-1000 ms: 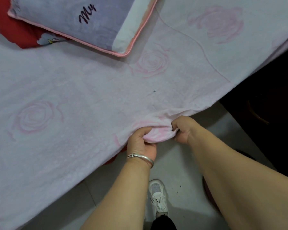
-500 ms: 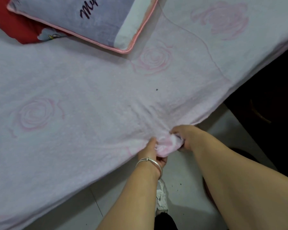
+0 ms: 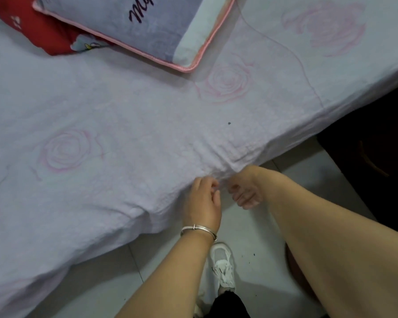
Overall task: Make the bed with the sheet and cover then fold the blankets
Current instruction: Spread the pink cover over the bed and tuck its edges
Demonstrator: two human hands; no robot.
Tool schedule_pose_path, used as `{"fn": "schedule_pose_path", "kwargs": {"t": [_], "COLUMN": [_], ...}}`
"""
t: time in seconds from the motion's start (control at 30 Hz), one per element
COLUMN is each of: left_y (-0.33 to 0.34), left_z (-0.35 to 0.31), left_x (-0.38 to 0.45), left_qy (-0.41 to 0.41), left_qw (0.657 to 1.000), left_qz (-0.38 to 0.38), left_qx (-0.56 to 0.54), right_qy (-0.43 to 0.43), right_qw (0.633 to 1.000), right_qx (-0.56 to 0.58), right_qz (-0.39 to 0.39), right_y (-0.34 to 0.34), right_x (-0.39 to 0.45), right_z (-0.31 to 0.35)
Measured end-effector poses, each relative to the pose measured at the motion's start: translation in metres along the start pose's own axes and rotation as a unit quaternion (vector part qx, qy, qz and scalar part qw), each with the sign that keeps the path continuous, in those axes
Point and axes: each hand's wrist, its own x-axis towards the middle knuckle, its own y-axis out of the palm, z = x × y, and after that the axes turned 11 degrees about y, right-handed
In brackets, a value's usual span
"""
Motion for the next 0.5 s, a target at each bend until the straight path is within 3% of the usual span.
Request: {"fn": "schedule_pose_path", "kwargs": {"t": [0.07,0.1,0.17,0.23,0.33,0.4,0.5], "left_y": [-0.009,-0.014,-0.034,-0.045,-0.057,-0.073,-0.108], "left_z": [0.009,0.015,0.020,0.023,0.028,0.031,0.053], "left_x": [0.010,0.015,0.022,0.024,0.020,0.023,0.034], "left_qy": [0.087,0.081,0.007,-0.039,-0.003,0.010,-0.098], "left_qw": [0.979,0.967,0.962,0.957,0.972,0.985,0.969], "left_qz": [-0.083,-0.101,-0.033,0.070,0.121,0.109,0.040], "left_qx": [0.163,0.221,0.272,0.278,0.199,0.132,0.223], "right_qy": [-0.043,-0.066,-0.115,-0.192,-0.286,-0.295,-0.197], "right_qw": [0.996,0.991,0.985,0.979,0.954,0.952,0.923], "right_qx": [-0.067,-0.087,-0.090,-0.018,0.094,-0.017,-0.306], "right_qz": [0.052,0.076,0.093,0.072,0.005,-0.075,-0.124], "right_y": [0.006,0.007,0.009,0.011,0.018,0.027,0.048], "right_x": [-0.019,-0.025,-0.042,-0.052,-0.062,-0.060,-0.055], "right_z": [0.009,0.015,0.030,0.051,0.084,0.097,0.104]}}
